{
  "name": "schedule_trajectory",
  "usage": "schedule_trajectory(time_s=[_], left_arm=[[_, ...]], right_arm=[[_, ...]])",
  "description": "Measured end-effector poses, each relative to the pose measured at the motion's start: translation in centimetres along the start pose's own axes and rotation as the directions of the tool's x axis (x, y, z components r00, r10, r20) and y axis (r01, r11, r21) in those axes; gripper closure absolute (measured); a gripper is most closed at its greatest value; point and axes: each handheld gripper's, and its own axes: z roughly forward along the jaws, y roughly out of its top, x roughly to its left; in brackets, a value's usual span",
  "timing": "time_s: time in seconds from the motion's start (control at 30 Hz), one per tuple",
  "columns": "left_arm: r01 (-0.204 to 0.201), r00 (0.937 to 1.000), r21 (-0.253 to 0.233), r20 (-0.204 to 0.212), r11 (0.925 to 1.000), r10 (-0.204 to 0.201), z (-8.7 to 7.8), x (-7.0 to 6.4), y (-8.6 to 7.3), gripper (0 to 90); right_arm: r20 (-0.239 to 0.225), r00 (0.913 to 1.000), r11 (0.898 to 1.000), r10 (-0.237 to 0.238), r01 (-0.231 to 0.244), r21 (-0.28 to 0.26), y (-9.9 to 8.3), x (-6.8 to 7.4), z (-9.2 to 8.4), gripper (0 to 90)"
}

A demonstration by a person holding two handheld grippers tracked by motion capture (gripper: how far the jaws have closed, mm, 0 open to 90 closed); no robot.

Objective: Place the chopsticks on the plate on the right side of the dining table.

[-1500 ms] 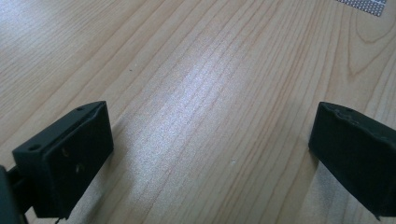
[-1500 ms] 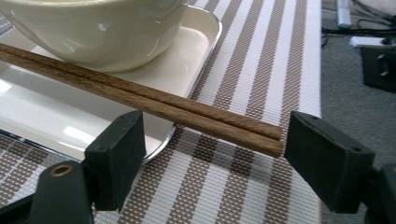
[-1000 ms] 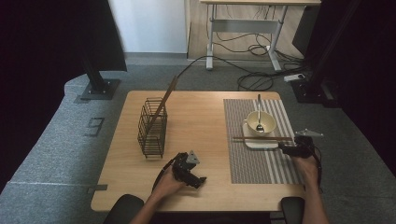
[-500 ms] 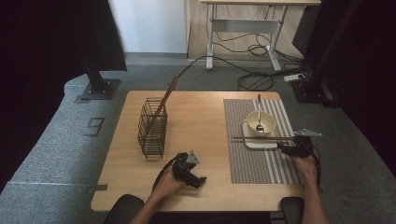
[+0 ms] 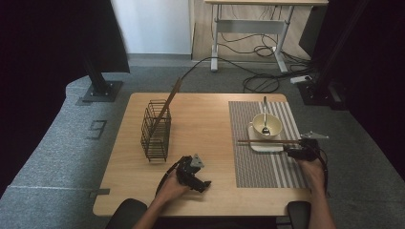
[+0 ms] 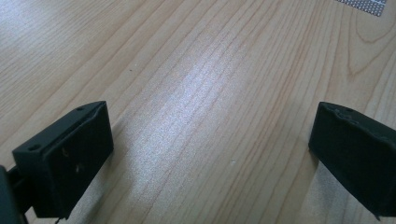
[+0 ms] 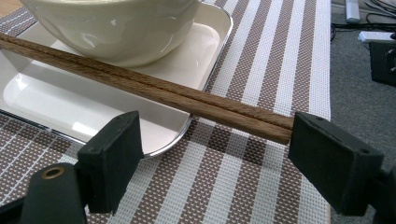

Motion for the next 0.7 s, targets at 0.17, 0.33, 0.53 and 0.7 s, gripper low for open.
schedule_trajectory(time_s=[0.17,0.33,0.53,0.7], left_arm=[[0.0,1.0,0.0,0.0,1.0,0.0,0.0,0.0,0.0,0.0],[0.0,1.0,0.0,0.0,1.0,0.0,0.0,0.0,0.0,0.0],[0.0,1.0,0.0,0.0,1.0,0.0,0.0,0.0,0.0,0.0],[0.001,1.0,0.0,0.0,1.0,-0.001,0.0,0.0,0.0,0.0]], right_arm=[[0.011,0.9999,1.0,0.0,0.0,-0.002,0.0,0.0,-0.2,15.7],[0.001,1.0,1.0,0.001,-0.001,-0.018,0.2,0.0,-0.8,13.4],[-0.027,0.9995,1.0,-0.017,0.017,0.0,0.5,0.3,-2.0,4.2],[-0.037,0.9979,0.999,-0.053,0.053,0.005,0.7,1.0,-3.8,0.0]])
